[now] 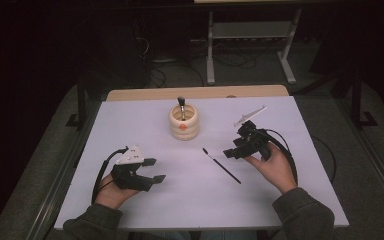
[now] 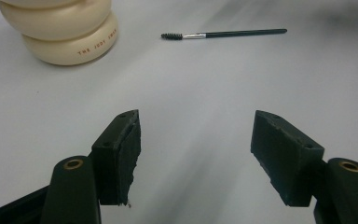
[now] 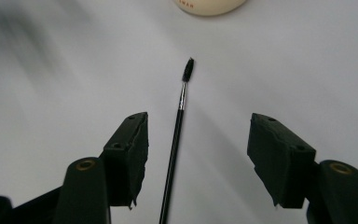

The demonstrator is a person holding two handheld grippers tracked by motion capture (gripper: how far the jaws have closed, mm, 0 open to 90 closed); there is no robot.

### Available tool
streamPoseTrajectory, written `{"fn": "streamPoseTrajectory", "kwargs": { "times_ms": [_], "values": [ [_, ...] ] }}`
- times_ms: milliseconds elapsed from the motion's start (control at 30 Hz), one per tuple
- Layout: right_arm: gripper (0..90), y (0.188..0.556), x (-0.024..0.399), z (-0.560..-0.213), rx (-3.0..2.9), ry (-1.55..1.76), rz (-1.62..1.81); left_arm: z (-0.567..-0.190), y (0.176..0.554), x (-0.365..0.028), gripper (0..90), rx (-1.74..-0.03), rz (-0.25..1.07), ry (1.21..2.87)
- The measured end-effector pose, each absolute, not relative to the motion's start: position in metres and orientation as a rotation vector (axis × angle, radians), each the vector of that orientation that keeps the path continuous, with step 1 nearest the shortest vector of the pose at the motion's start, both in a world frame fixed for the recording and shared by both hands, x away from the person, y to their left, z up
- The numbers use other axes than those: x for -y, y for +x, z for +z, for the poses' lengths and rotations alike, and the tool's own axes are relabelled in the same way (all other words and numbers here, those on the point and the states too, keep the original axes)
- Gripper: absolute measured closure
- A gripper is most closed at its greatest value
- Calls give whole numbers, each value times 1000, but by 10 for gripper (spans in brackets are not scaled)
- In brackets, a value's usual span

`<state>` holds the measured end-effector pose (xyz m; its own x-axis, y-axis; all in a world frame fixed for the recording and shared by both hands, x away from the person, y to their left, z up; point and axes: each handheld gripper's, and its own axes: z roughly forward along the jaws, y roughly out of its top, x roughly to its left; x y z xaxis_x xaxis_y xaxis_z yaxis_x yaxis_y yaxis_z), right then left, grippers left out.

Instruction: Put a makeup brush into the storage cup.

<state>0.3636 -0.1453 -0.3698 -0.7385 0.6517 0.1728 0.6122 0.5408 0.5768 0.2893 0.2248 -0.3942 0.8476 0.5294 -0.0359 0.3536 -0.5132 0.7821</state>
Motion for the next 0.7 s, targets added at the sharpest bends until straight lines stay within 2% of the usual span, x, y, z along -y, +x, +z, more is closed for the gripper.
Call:
{"fn": "streamPoseTrajectory", "kwargs": {
  "times_ms": [700],
  "values": [
    [516,346,139,-402,-2775,1086,832,-394,289,-225,331,-645,263,2168]
  ]
}}
